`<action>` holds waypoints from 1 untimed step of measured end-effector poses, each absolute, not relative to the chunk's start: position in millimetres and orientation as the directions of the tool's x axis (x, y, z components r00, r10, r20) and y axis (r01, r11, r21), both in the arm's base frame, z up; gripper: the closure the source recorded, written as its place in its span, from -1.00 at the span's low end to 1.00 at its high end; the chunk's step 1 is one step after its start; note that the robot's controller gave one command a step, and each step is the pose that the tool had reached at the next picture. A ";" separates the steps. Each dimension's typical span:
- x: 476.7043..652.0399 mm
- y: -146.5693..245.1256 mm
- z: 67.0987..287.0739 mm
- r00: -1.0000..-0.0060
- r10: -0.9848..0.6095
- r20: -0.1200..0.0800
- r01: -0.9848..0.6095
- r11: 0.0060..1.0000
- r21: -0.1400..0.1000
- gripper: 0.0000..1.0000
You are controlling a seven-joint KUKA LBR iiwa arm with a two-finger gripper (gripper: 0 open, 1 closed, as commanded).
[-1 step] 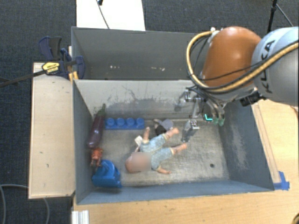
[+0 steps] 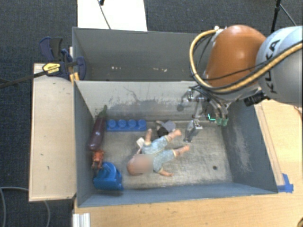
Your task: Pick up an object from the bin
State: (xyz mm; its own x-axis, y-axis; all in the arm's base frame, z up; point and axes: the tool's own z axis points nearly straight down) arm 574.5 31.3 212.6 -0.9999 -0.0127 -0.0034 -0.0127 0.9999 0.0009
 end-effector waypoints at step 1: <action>572.6 28.8 161.0 -0.998 0.059 -0.009 0.059 0.998 0.002 -1.00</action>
Offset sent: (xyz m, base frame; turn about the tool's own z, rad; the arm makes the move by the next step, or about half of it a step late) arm -0.0304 -0.0187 -0.1426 0.0312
